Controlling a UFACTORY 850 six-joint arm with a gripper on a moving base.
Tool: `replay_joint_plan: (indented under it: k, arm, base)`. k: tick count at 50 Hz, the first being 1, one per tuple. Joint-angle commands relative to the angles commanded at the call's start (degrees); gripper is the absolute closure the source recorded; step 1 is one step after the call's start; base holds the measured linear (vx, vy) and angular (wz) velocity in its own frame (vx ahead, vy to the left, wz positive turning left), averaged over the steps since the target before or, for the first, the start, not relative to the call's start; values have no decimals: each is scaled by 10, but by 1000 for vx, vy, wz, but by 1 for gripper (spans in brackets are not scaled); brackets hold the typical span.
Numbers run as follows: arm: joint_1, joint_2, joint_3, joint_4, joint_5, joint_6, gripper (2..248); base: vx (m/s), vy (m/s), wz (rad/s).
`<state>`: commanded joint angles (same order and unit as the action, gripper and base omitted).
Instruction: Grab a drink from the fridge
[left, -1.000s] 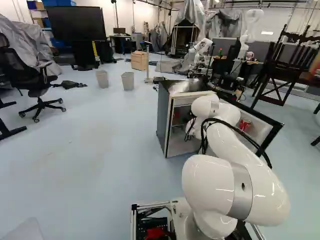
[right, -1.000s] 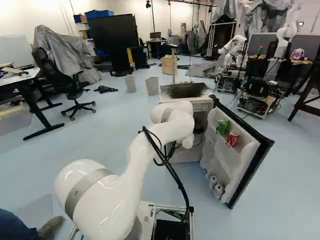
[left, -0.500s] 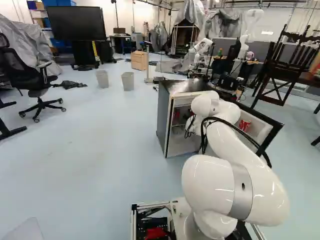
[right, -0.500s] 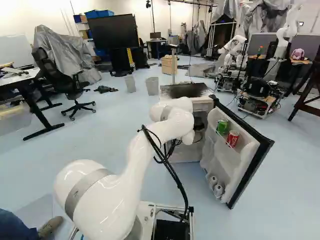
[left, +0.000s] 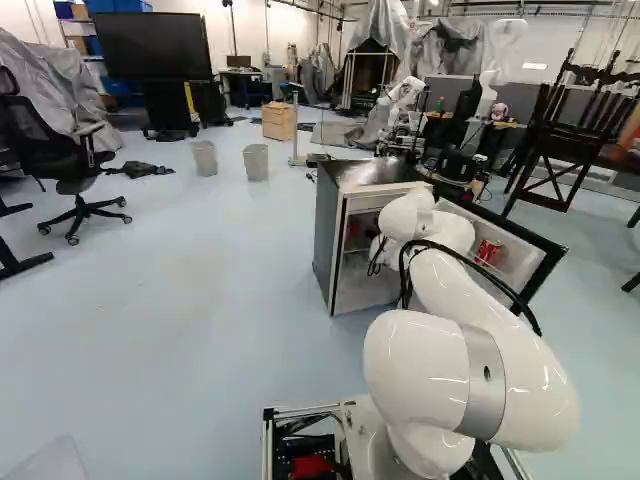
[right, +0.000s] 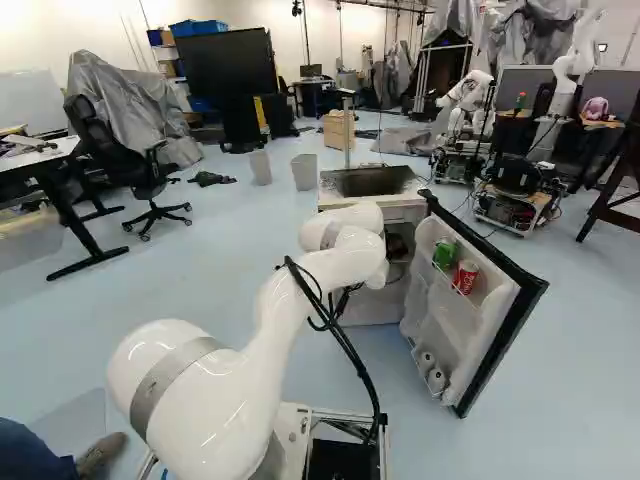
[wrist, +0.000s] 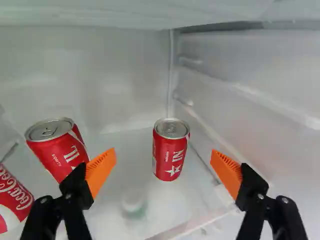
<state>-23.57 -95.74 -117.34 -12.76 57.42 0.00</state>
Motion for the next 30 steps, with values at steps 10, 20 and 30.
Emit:
replay_joint_plan:
  k: [10,20,30]
  arm:
    - [0,-11,-18,0,0,0,3]
    - [-1,-19,-31,0,0,0,3]
    - [-1,-30,-50,0,0,0,3]
  base:
    - [0,0,0]
    - [0,0,0]
    - [0,0,0]
